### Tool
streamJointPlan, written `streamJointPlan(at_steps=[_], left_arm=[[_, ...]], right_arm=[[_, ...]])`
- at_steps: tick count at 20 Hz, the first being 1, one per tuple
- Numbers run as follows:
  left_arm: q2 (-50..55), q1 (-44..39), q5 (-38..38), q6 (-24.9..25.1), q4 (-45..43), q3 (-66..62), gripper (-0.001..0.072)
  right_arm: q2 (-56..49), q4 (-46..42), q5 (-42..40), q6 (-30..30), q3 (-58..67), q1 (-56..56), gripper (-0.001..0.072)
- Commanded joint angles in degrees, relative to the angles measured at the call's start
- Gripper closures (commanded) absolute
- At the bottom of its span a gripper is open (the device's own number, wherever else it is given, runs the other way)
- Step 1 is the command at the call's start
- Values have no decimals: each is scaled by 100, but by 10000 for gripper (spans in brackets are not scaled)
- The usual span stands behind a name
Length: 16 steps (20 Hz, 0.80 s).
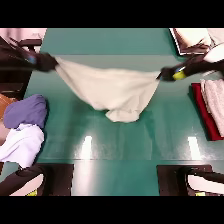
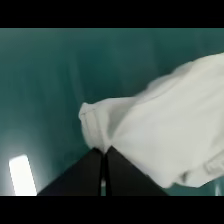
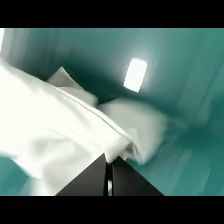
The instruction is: Fold the shirts.
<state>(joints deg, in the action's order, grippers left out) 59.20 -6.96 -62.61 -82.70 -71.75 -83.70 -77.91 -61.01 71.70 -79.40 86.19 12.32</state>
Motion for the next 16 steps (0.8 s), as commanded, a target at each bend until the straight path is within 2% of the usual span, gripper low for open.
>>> streamJointPlan(at_steps=[1,5,9,12,16], left_arm=[[-833,-2,20,4,7,-1276,681],[-1471,-2,9,-136,24,-2531,682],[-1676,-2,-35,-260,24,-3246,682],[-1646,-2,-114,-258,7,-3379,682],[-1172,-2,-933,-254,-203,-3034,681]], right_arm=[[1176,-201,435,-4,1163,-341,694],[2157,-203,772,-13,2140,-544,695],[2752,-205,846,-223,2542,-872,695],[2817,-192,1060,-339,2802,-1224,695],[2208,-157,1314,-599,2977,-1156,695]])
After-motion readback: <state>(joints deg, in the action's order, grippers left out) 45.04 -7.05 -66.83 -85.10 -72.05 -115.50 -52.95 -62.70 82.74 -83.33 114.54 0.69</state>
